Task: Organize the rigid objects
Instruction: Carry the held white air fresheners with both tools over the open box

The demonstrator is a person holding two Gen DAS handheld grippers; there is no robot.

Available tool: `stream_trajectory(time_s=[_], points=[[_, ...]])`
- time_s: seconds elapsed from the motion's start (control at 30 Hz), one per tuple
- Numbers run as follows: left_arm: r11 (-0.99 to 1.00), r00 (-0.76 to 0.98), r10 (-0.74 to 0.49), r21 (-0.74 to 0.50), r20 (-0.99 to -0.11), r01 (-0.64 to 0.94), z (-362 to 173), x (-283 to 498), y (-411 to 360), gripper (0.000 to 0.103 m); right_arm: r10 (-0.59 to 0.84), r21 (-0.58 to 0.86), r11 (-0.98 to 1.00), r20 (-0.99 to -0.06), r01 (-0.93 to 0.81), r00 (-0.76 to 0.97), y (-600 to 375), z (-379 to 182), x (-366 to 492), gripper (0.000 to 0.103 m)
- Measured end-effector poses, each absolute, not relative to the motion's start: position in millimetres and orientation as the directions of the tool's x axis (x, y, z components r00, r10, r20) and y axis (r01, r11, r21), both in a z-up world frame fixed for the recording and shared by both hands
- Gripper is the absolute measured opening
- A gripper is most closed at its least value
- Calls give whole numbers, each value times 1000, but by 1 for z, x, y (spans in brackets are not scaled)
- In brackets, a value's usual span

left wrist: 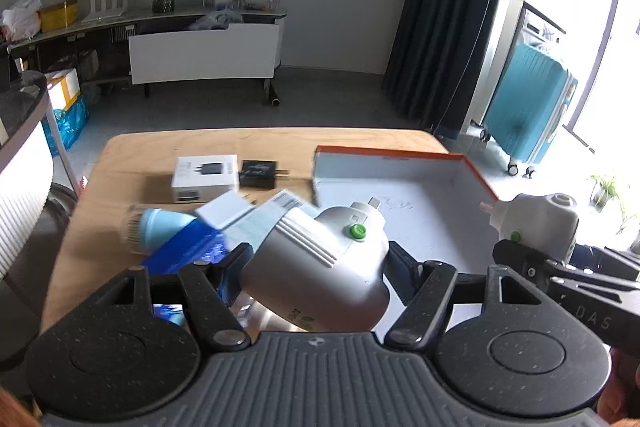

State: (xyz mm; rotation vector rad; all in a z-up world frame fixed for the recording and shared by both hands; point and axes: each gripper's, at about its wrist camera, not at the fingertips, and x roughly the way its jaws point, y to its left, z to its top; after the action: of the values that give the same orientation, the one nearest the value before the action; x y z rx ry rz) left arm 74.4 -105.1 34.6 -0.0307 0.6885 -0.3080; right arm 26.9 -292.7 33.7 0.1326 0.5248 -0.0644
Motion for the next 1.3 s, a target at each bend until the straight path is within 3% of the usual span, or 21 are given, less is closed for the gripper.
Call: stream_trajectory(time_s=[1.3], points=[[953,710,-286,-114,-643,280,38,125,-187,71,-124,55,983,-499,175,858,-346,43,79,69]])
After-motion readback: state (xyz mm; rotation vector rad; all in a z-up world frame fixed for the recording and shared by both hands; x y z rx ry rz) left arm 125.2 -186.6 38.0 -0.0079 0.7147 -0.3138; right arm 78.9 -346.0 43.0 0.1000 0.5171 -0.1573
